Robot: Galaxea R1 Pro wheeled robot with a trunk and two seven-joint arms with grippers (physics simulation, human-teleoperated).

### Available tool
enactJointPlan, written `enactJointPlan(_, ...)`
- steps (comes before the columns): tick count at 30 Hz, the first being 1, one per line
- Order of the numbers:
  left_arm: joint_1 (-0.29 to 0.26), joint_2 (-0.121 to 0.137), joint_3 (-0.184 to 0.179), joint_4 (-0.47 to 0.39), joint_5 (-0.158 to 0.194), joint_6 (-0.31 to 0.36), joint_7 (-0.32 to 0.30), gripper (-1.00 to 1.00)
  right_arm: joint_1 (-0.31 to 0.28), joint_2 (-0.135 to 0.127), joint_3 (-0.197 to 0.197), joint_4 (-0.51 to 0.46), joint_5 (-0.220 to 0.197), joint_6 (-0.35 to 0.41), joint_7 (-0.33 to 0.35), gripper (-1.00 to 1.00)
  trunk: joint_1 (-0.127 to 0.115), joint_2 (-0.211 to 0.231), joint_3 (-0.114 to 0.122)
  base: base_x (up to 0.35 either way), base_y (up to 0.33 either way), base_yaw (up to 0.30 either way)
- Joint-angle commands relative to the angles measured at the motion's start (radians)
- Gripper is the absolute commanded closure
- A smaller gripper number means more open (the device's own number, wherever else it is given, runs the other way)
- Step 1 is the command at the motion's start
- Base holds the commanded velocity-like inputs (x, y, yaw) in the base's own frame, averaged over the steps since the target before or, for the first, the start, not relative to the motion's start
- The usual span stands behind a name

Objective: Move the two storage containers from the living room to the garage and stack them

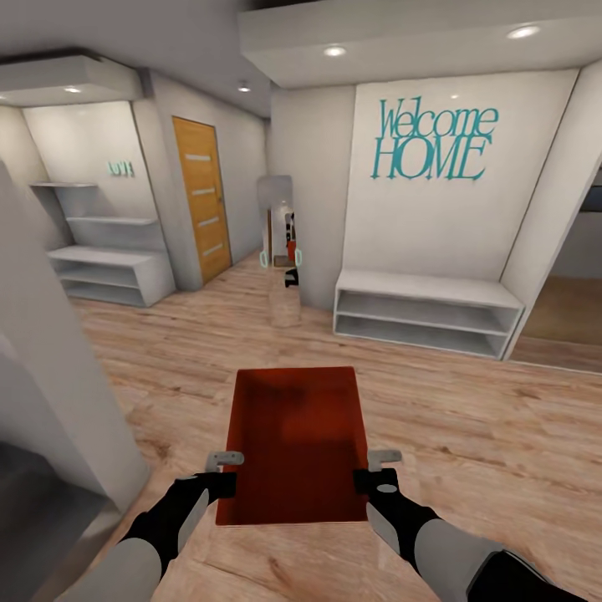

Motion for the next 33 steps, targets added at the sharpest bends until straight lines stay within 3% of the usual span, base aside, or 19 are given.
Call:
enactJointPlan(1, 0.0, 0.001, 0.006, -0.002, 0.005, 0.006, 0.004, 1.0, -0.001, -0.004, -0.034, 0.0, -0.001, -0.007, -0.035, 1.0, 0.001, -0.001, -0.001, 0.321, 0.0, 0.017)
enactJointPlan(20, 0.0, 0.001, 0.006, -0.002, 0.005, 0.006, 0.003, 1.0, -0.001, -0.004, -0.036, 0.0, -0.001, -0.007, -0.035, 1.0, 0.001, -0.001, -0.001, 0.321, 0.0, 0.222)
enactJointPlan(33, 0.0, 0.001, 0.006, -0.002, 0.005, 0.007, 0.004, 1.0, -0.001, -0.006, -0.036, 0.0, -0.001, -0.007, -0.035, 1.0, 0.001, -0.001, -0.001, 0.322, 0.0, 0.035)
